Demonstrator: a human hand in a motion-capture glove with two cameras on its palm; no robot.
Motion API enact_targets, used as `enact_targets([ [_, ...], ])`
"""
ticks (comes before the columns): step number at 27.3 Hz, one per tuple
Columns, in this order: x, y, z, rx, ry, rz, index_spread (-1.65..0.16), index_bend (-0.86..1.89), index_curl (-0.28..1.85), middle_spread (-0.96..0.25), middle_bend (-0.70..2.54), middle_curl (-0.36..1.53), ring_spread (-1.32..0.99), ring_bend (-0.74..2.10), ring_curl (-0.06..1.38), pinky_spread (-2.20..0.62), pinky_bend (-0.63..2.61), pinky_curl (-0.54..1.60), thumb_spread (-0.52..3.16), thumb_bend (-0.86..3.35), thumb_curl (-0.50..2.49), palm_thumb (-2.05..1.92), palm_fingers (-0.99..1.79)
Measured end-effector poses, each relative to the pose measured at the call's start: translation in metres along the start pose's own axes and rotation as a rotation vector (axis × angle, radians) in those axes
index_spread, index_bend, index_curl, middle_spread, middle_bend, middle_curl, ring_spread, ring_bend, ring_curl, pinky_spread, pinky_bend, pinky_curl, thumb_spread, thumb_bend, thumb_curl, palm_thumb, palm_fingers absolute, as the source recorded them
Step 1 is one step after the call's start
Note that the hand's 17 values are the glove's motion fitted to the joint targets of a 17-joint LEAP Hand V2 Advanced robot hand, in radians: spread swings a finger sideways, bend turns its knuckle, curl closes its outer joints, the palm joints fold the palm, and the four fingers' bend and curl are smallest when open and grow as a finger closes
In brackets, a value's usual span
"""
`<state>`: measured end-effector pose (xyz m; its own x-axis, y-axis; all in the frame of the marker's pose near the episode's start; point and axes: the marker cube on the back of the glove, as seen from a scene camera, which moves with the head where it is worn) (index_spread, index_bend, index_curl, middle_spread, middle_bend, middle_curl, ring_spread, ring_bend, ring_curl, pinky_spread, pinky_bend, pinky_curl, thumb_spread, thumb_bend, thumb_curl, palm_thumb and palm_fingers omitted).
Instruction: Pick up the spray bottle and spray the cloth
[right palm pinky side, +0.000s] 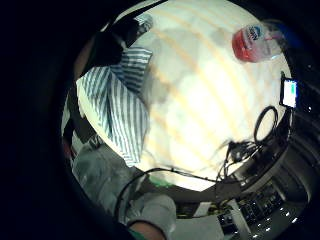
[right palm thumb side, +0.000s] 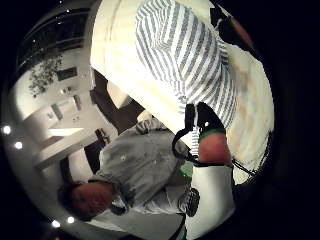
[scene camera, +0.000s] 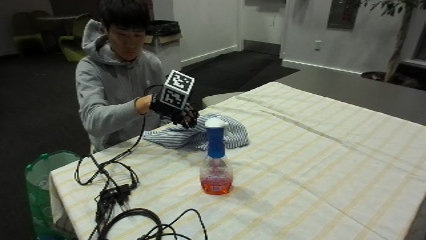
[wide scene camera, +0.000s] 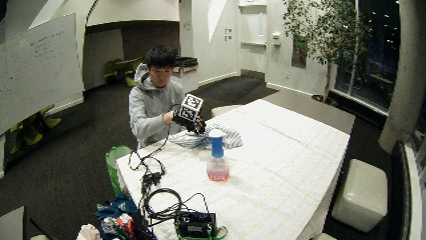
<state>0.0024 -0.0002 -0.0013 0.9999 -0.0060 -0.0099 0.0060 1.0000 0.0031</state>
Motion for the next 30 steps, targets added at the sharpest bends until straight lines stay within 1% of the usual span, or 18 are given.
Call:
enact_targets([
  [1,0.001,0.000,0.000,0.001,0.004,-0.002,-0.15,0.21,0.06,-0.01,0.32,0.10,-0.02,0.35,0.09,0.06,0.32,0.06,0.35,0.38,0.13,0.60,0.75],
  [6,0.001,0.001,-0.002,0.023,0.006,-0.006,-0.22,0.19,0.17,-0.02,0.33,0.17,-0.02,0.36,0.19,0.10,0.32,0.16,0.60,0.39,0.20,0.68,0.71],
  [15,-0.008,0.008,-0.006,0.112,-0.003,-0.030,-0.27,0.16,0.23,-0.02,0.32,0.24,-0.03,0.33,0.24,0.12,0.29,0.22,0.82,0.33,0.27,0.73,0.69],
  [24,-0.007,0.027,-0.011,0.308,-0.008,-0.072,-0.29,0.13,0.26,-0.02,0.28,0.29,-0.03,0.33,0.27,0.13,0.29,0.25,0.91,0.25,0.33,0.77,0.66],
  [30,0.003,0.043,-0.014,0.506,-0.074,-0.095,-0.30,0.10,0.25,-0.02,0.26,0.30,-0.03,0.33,0.29,0.14,0.33,0.29,0.92,0.20,0.36,0.78,0.58],
])
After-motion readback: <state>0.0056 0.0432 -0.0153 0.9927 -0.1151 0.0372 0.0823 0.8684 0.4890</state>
